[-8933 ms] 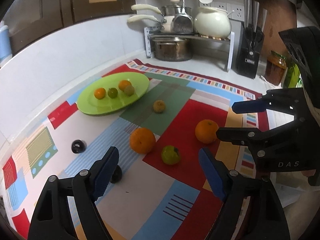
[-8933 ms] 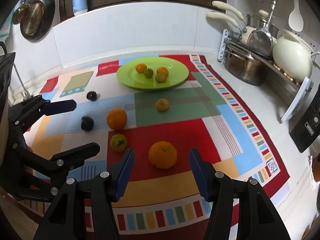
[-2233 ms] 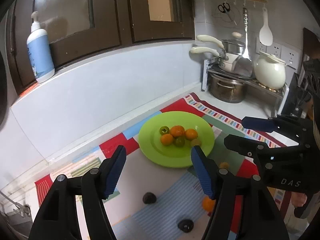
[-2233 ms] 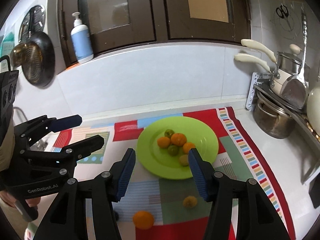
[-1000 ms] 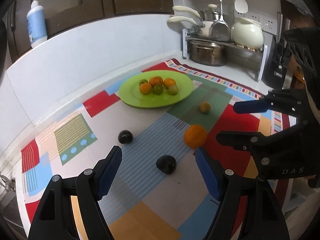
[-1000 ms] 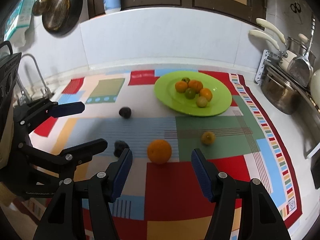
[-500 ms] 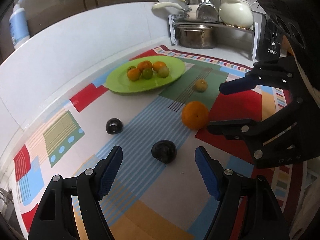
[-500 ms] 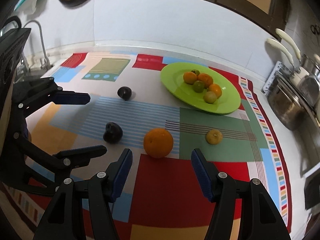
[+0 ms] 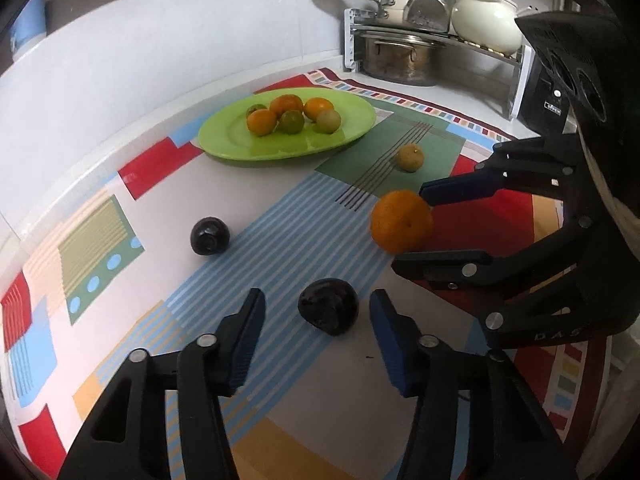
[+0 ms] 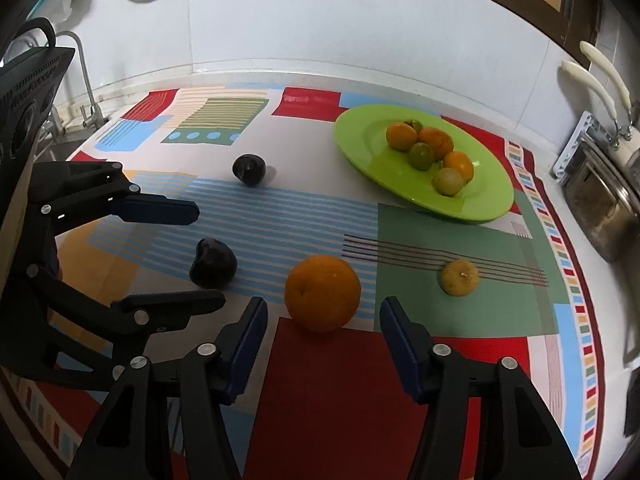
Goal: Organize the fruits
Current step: 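Move the left gripper toward a dark round fruit while the right gripper approaches an orange, then close the left gripper on the dark fruit while the right gripper grasps the orange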
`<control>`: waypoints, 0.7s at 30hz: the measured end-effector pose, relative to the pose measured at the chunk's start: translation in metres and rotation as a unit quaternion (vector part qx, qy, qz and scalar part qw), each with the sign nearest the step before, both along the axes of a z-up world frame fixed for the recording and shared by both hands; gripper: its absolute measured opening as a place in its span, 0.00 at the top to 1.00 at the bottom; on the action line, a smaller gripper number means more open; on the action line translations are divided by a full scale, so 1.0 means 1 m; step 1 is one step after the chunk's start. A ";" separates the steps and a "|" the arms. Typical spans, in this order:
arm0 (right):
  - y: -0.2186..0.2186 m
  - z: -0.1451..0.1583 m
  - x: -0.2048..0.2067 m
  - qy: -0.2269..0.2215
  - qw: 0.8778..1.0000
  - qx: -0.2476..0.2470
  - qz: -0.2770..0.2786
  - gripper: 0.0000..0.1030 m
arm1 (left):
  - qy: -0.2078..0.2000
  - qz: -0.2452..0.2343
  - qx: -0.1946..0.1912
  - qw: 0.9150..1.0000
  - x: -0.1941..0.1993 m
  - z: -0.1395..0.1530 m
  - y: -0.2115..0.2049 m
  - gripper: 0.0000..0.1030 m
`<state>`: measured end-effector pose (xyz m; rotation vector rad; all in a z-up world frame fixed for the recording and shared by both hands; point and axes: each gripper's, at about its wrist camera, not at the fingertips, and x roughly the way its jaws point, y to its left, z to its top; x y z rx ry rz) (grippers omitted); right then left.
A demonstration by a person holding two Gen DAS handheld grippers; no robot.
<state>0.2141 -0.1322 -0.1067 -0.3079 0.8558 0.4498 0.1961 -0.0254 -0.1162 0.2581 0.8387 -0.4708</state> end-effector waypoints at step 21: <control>-0.007 -0.002 0.007 0.026 0.998 0.050 -0.026 0.60 | 0.028 0.031 -0.043 0.998 0.007 0.004 0.004 0.70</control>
